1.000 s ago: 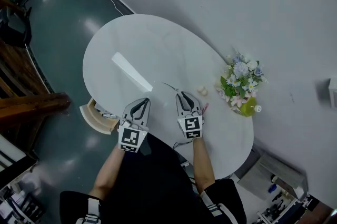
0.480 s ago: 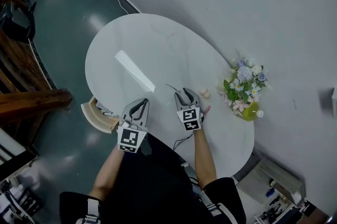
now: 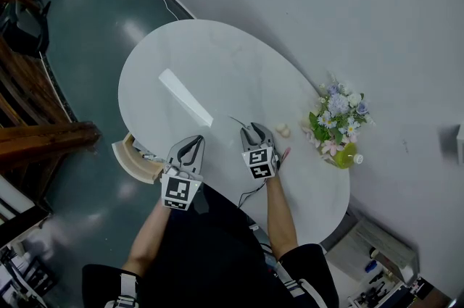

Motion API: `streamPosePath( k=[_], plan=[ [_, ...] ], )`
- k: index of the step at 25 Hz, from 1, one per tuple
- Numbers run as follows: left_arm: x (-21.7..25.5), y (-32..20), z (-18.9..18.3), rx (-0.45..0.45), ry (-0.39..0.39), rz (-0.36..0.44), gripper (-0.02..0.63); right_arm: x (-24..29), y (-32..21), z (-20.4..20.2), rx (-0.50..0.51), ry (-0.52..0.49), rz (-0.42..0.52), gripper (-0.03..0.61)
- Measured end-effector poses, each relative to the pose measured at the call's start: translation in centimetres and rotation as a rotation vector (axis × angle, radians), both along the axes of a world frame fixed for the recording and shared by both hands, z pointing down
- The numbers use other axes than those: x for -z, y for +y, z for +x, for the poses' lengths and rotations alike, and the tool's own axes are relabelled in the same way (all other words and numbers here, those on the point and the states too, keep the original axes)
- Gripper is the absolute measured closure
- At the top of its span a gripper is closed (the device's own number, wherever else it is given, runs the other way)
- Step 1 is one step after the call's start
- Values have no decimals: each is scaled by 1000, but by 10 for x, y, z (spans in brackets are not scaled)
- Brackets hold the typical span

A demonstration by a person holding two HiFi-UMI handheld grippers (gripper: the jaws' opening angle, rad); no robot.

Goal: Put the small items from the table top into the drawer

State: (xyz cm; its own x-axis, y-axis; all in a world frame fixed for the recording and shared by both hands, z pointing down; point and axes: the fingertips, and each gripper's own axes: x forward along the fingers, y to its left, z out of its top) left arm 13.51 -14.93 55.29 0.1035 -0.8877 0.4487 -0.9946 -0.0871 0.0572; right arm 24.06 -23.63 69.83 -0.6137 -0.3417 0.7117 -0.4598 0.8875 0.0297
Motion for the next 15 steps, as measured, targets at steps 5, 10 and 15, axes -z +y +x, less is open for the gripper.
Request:
streamPosePath(
  k=[5, 10, 15],
  plan=[
    [0, 2, -2, 3, -3, 1, 594, -2, 0, 1, 3, 15, 8, 470],
    [1, 6, -5, 8, -3, 2, 594, -1, 1, 0, -2, 20, 9, 491],
    [3, 10, -6, 10, -1, 7, 594, 3, 2, -1, -16, -8, 2, 499]
  ],
)
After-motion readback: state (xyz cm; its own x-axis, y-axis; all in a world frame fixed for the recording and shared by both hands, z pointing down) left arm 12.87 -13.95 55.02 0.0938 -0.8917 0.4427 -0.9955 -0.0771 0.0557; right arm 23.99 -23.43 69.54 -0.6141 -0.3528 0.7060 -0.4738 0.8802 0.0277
